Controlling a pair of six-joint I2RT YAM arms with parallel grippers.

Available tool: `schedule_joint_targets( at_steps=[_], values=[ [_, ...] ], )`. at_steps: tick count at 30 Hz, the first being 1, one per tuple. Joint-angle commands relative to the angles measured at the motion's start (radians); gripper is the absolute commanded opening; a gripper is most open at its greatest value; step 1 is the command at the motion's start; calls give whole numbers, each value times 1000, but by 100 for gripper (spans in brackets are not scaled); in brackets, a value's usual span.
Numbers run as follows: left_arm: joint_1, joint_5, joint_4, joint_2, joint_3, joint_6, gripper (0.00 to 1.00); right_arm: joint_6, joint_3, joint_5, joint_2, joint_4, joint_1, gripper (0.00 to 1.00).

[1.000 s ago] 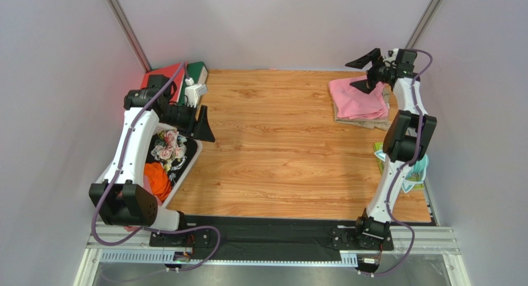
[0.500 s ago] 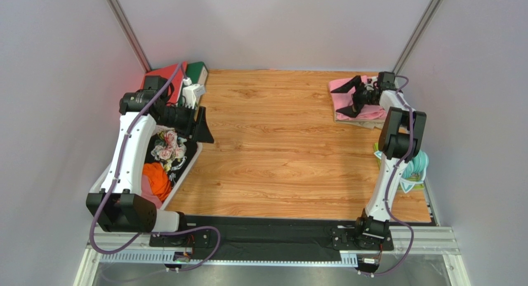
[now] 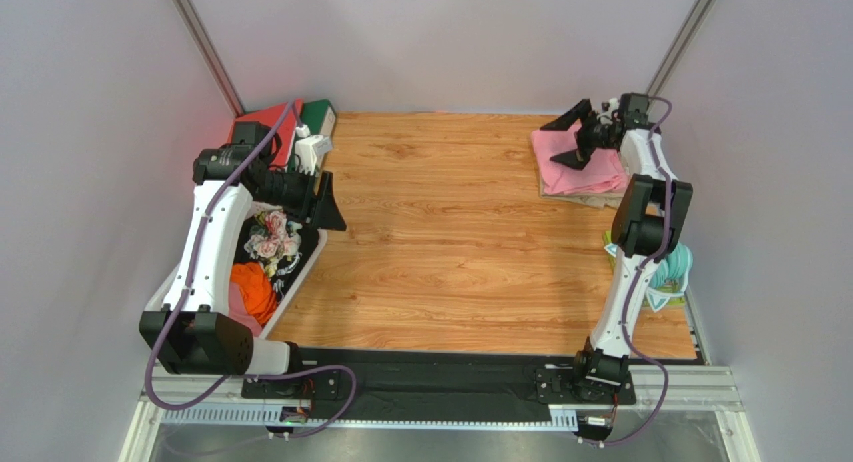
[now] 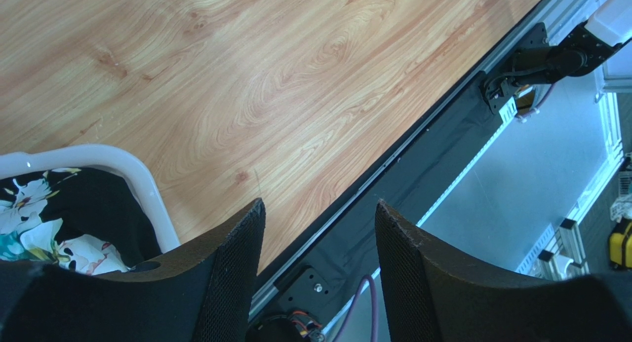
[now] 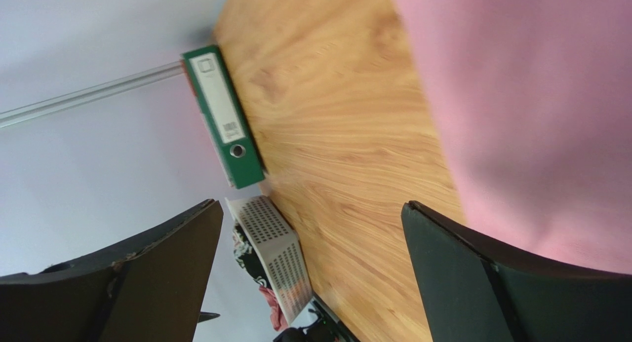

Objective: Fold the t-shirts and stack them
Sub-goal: Smooth out wrinkles on the folded tshirt

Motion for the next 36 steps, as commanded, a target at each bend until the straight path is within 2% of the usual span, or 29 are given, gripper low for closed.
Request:
schedule_joint_targets(
  at_steps=[1, 6, 17, 23, 26, 30, 36],
  values=[
    [-1, 33, -17, -6, 43, 20, 64, 121, 131, -83, -21, 121, -14, 100],
    [-1, 17, -26, 4, 58, 27, 64, 160, 176, -81, 92, 165, -22, 100],
    [-2, 29, -15, 28, 74, 16, 64, 37, 22, -28, 172, 107, -25, 100],
    [-2, 36, -23, 31, 83, 17, 64, 87, 148, -60, 116, 119, -44, 100],
    [-2, 28, -28, 33, 86, 20, 64, 193, 174, -83, 88, 230, -65, 100],
    [-2, 28, -28, 37, 84, 22, 64, 256, 254, -103, 128, 280, -85, 100],
    [-1, 23, -34, 43, 86, 30, 64, 252, 288, -85, 243, 289, -123, 100]
  ],
)
